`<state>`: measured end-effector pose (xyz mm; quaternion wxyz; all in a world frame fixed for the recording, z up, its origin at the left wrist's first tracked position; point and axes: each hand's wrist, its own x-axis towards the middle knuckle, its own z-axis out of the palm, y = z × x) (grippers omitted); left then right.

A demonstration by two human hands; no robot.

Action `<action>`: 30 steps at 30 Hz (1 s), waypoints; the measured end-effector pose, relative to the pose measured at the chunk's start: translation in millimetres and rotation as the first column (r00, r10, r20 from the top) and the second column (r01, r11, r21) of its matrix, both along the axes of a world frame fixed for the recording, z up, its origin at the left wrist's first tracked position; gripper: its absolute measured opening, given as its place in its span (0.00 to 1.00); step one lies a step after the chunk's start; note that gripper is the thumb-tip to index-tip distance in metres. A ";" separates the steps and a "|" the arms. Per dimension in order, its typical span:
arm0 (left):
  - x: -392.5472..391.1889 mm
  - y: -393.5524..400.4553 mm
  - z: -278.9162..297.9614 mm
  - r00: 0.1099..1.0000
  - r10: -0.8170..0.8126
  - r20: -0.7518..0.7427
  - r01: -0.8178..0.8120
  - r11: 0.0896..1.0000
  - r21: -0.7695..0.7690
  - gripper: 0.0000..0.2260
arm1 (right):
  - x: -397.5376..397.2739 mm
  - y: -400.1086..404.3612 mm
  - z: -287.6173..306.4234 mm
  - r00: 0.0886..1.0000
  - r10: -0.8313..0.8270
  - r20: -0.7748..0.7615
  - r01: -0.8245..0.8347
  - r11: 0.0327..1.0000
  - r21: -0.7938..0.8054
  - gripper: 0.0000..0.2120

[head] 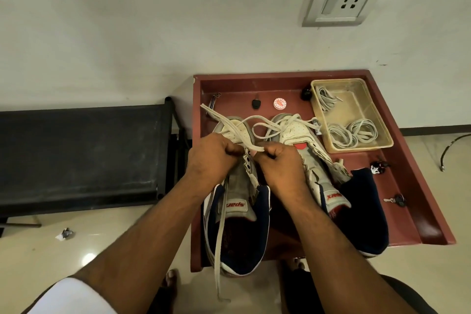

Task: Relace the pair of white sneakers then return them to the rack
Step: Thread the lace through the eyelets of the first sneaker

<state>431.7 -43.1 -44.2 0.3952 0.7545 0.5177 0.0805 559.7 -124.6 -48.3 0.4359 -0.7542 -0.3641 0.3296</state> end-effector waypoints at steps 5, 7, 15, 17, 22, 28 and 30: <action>5.2 -4.2 0.2 0.999 0.008 -0.038 -0.004 0.994 0.109 0.05 | -2.0 -3.2 9.7 0.999 0.036 -0.004 -0.036 0.998 -0.059 0.04; 5.9 0.9 0.5 0.996 -0.052 -0.066 0.056 0.996 0.067 0.05 | -1.5 -8.7 20.9 0.990 0.013 -0.143 -0.030 0.992 -0.120 0.04; -0.4 8.2 19.6 0.929 -0.337 -0.154 0.346 0.938 0.035 0.11 | -36.8 -45.8 41.5 0.993 -0.055 -0.100 0.033 0.978 -0.205 0.18; -4.3 5.1 31.5 0.903 -0.379 -0.202 0.398 0.916 0.060 0.11 | -44.3 -42.0 43.7 0.995 -0.071 0.076 0.084 0.977 -0.195 0.16; -21.1 -11.5 72.2 0.845 -0.418 -0.332 0.482 0.866 0.137 0.09 | -54.7 -41.8 46.8 0.962 -0.225 0.158 0.251 0.953 -0.173 0.15; -52.8 -82.0 105.5 0.740 -0.500 -0.450 0.619 0.768 0.165 0.11 | -54.0 -41.3 53.4 0.948 -0.301 0.104 0.316 0.932 -0.178 0.17; -66.6 -114.0 112.1 0.708 -0.531 -0.466 0.662 0.729 0.174 0.12 | -54.7 -41.0 55.0 0.952 -0.292 0.089 0.304 0.934 -0.189 0.16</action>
